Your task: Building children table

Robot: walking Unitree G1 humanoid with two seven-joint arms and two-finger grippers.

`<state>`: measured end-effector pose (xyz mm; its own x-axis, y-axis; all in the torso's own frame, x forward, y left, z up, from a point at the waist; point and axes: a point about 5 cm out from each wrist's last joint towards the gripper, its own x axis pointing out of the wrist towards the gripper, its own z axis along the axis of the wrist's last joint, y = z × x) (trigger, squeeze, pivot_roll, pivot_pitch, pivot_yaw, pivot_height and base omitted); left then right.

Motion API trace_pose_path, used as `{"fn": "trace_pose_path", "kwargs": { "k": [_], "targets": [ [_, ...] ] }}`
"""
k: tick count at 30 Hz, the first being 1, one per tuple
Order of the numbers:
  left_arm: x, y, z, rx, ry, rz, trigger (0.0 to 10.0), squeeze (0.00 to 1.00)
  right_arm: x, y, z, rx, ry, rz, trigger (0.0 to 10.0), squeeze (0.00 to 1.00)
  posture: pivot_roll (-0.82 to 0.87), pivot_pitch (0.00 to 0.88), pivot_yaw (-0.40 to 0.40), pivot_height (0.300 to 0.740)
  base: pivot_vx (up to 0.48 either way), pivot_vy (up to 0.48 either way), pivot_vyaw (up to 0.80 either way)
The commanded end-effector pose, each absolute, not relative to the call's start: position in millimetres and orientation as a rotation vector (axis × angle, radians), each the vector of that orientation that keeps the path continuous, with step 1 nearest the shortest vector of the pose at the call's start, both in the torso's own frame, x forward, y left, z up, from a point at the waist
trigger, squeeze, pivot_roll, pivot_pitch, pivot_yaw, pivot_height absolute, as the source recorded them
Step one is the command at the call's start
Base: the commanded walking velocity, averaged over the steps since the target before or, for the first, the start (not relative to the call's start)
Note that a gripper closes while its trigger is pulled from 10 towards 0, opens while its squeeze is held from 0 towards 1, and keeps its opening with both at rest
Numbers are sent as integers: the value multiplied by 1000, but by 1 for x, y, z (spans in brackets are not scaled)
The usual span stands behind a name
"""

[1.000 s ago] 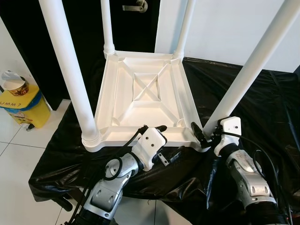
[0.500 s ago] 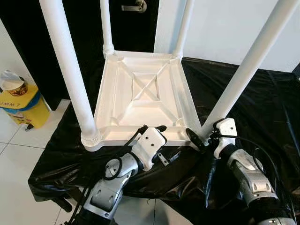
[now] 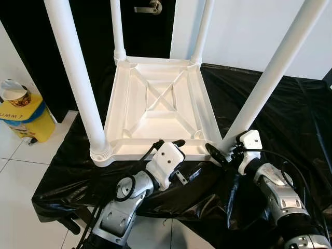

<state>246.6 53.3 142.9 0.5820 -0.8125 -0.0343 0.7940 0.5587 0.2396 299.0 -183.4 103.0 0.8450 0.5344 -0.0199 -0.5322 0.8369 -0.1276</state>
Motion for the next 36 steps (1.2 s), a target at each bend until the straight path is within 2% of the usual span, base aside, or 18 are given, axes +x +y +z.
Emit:
{"fn": "trace_pose_path", "kwargs": {
  "k": [1, 9, 10, 12, 13, 25, 26, 27, 28, 33, 36],
  "targets": [
    [247, 53, 144, 245, -85, -916, 10000, 0, 301, -184, 103, -146, -13, 572, 10000, 0, 123, 39, -84, 740, 0, 0, 0],
    [248, 55, 145, 260, -86, -916, 10000, 0, 309, -183, 102, -141, -30, 534, 10000, 0, 155, 24, -95, 740, 0, 0, 0],
    [247, 55, 145, 260, -86, -915, 10000, 0, 309, -182, 102, -140, -29, 533, 6078, 0, 159, 20, -101, 740, 0, 0, 0],
    [247, 55, 145, 261, -86, -914, 10000, 0, 309, -182, 101, -139, -28, 533, 6078, 0, 159, 20, -101, 740, 0, 0, 0],
    [247, 54, 145, 260, -86, -913, 10000, 0, 309, -182, 100, -143, -22, 526, 0, 0, 164, 17, -106, 740, 0, 0, 0],
    [248, 54, 145, 258, -93, -882, 10000, 0, 302, -186, 85, -97, 9, 376, 0, 0, 186, 3, -144, 740, 0, 0, 0],
    [247, 54, 144, 257, -92, -880, 10000, 0, 302, -187, 85, -85, 8, 339, 8549, 0, 185, 3, -147, 740, 0, 0, 0],
    [247, 54, 144, 257, -92, -880, 10000, 0, 302, -187, 85, -85, 8, 339, 8549, 0, 185, 3, -147, 740, 0, 0, 0],
    [247, 53, 144, 256, -91, -879, 10000, 0, 302, -189, 85, -85, 7, 306, 10000, 0, 186, 3, -149, 740, 0, 0, 0],
    [247, 52, 144, 251, -92, -875, 10000, 0, 301, -190, 85, -68, 3, 217, 10000, 0, 184, 4, -157, 740, 0, 0, 0],
    [248, 51, 144, 246, -95, -866, 10000, 0, 297, -187, 82, -39, 10, 74, 10000, 0, 182, 11, -168, 740, 0, 0, 0]
  ]
}}
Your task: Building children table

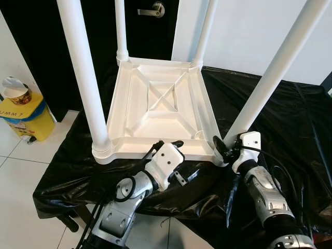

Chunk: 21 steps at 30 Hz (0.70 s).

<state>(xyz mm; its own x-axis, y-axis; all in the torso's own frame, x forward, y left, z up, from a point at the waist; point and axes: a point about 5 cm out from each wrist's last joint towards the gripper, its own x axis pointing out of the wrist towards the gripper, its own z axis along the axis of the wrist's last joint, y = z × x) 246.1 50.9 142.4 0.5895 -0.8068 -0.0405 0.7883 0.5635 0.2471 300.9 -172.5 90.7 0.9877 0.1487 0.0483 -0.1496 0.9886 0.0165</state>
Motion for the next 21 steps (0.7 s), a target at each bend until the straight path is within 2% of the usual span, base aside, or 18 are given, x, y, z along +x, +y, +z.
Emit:
{"fn": "trace_pose_path", "kwargs": {
  "k": [1, 5, 9, 21],
  "targets": [
    [248, 51, 144, 246, -95, -866, 10000, 0, 297, -187, 82, -39, 10, 74, 10000, 0, 182, 11, -168, 740, 0, 0, 0],
    [247, 50, 144, 240, -96, -856, 10000, 0, 290, -173, 75, -2, 33, -63, 10000, 0, 183, 24, -181, 740, 0, 0, 0],
    [247, 49, 144, 236, -97, -853, 10000, 0, 289, -167, 73, 24, 46, -103, 10000, 0, 186, 27, -182, 740, 0, 0, 0],
    [247, 49, 144, 238, -98, -851, 10000, 0, 286, -161, 77, 11, 39, -125, 10000, 0, 179, 33, -175, 740, 0, 0, 0]
  ]
}}
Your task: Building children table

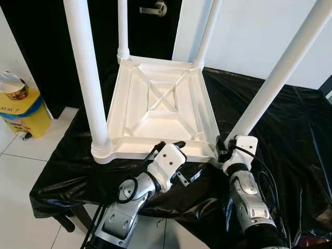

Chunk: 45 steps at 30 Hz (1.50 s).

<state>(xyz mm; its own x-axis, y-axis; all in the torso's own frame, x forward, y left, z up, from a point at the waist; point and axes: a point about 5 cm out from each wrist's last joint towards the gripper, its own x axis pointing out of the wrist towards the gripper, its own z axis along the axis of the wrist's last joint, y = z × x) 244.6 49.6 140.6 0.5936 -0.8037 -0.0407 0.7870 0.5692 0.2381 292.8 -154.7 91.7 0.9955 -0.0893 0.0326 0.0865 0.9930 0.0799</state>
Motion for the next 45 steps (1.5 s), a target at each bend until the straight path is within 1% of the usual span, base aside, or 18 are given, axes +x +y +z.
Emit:
{"fn": "trace_pose_path", "kwargs": {
  "k": [1, 8, 9, 11, 12, 13, 16, 23, 25, 27, 28, 29, 32, 34, 35, 37, 39, 45],
  "targets": [
    [247, 49, 144, 238, -98, -851, 10000, 0, 286, -161, 77, 11, 39, -125, 10000, 0, 179, 33, -175, 740, 0, 0, 0],
    [249, 49, 146, 238, -102, -851, 10000, 0, 286, -160, 82, 2, 16, -125, 10000, 0, 178, 31, -177, 740, 0, 0, 0],
    [249, 49, 146, 238, -103, -850, 10000, 0, 287, -159, 84, 8, 2, -111, 10000, 514, 179, 31, -177, 740, 0, 0, 0],
    [249, 49, 146, 237, -104, -849, 10000, 0, 288, -159, 86, 13, -7, -100, 10000, 514, 179, 31, -177, 740, 0, 0, 0],
    [249, 49, 146, 237, -104, -848, 10000, 0, 289, -158, 91, 21, -35, -60, 10000, 1000, 179, 30, -174, 740, 0, 0, 0],
    [249, 49, 146, 237, -104, -848, 10000, 0, 289, -158, 91, 21, -35, -60, 10000, 1000, 179, 30, -174, 740, 0, 0, 0],
    [248, 49, 145, 239, -102, -849, 10000, 0, 293, -164, 103, 30, -97, 59, 10000, 1000, 179, 29, -176, 740, 0, 0, 0],
    [248, 49, 145, 237, -102, -847, 10000, 0, 295, -172, 108, 9, -116, 119, 10000, 1000, 179, 31, -179, 740, 0, 0, 0],
    [247, 48, 144, 236, -100, -849, 10000, 0, 296, -179, 113, -7, -125, 190, 10000, 1000, 178, 30, -179, 740, 0, 0, 0],
    [247, 48, 144, 236, -100, -849, 10000, 0, 296, -179, 113, -7, -125, 190, 10000, 1000, 178, 30, -179, 740, 0, 0, 0],
    [247, 48, 144, 235, -98, -851, 10000, 0, 296, -181, 114, -15, -121, 239, 10000, 0, 178, 29, -177, 740, 0, 0, 0],
    [247, 48, 144, 236, -98, -852, 10000, 0, 295, -182, 115, -28, -118, 295, 10000, 0, 178, 26, -175, 740, 0, 0, 0],
    [248, 49, 144, 237, -98, -854, 10000, 0, 295, -183, 115, -43, -111, 365, 10000, 0, 177, 20, -168, 740, 0, 0, 0],
    [248, 49, 144, 237, -98, -854, 10000, 0, 295, -183, 115, -43, -111, 365, 10000, 0, 177, 20, -168, 740, 0, 0, 0],
    [249, 49, 144, 242, -98, -858, 10000, 0, 298, -184, 115, -66, -95, 443, 10000, 0, 177, 14, -161, 740, 0, 0, 0],
    [249, 49, 144, 242, -98, -858, 10000, 0, 298, -184, 115, -66, -95, 443, 10000, 0, 177, 14, -161, 740, 0, 0, 0],
    [250, 50, 145, 247, -100, -864, 10000, 0, 303, -185, 114, -105, -75, 519, 10000, 0, 174, 7, -152, 740, 0, 0, 0],
    [251, 49, 146, 258, -106, -877, 10000, 0, 314, -183, 114, -143, -59, 555, 10000, 0, 178, 0, -146, 740, 0, 0, 0]
  ]
}}
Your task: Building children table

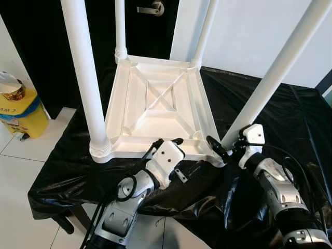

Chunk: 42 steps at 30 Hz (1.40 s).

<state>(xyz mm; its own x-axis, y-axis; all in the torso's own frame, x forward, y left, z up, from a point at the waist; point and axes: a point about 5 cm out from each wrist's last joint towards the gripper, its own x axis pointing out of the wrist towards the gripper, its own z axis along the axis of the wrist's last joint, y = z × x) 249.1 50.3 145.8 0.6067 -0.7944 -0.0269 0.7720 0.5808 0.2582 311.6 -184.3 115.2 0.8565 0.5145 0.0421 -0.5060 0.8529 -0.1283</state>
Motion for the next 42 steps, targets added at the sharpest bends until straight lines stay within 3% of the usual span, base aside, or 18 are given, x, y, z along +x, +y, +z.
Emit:
{"fn": "trace_pose_path", "kwargs": {
  "k": [1, 2, 3, 4, 5, 7, 17, 19, 34, 37, 42],
  "targets": [
    [251, 49, 146, 258, -106, -877, 10000, 0, 314, -183, 114, -143, -59, 555, 10000, 0, 178, 0, -146, 740, 0, 0, 0],
    [252, 49, 146, 259, -107, -876, 10000, 0, 313, -183, 113, -146, -55, 558, 5412, 0, 179, 0, -146, 740, 0, 0, 0],
    [252, 49, 146, 259, -107, -876, 10000, 0, 313, -183, 113, -146, -55, 558, 5412, 0, 179, 0, -146, 740, 0, 0, 0],
    [253, 49, 147, 260, -109, -875, 10000, 0, 313, -183, 111, -147, -53, 561, 2431, 0, 180, 0, -146, 740, 0, 0, 0],
    [253, 50, 147, 262, -111, -873, 10000, 0, 311, -183, 108, -138, -44, 566, 588, 0, 182, 0, -145, 740, 0, 0, 0],
    [253, 50, 148, 263, -112, -873, 10000, 0, 310, -183, 106, -131, -41, 567, 0, 0, 184, 0, -145, 740, 0, 0, 0],
    [252, 49, 147, 264, -111, -875, 10000, 0, 306, -185, 99, -102, -34, 507, 0, 0, 184, 0, -148, 740, 0, 0, 0],
    [251, 49, 147, 262, -109, -875, 10000, 0, 302, -182, 95, -91, -25, 413, 10000, 0, 183, 0, -152, 740, 0, 0, 0],
    [249, 48, 146, 256, -107, -870, 10000, 0, 298, -176, 92, -43, -34, 194, 10000, 0, 189, 6, -159, 740, 0, 0, 0],
    [247, 49, 146, 253, -105, -861, 10000, 0, 293, -167, 88, -12, -19, 29, 10000, 0, 194, 18, -171, 740, 0, 0, 0],
    [246, 49, 145, 250, -104, -855, 10000, 0, 288, -156, 85, 39, 0, -87, 10000, 0, 196, 22, -172, 740, 0, 0, 0]
  ]
}}
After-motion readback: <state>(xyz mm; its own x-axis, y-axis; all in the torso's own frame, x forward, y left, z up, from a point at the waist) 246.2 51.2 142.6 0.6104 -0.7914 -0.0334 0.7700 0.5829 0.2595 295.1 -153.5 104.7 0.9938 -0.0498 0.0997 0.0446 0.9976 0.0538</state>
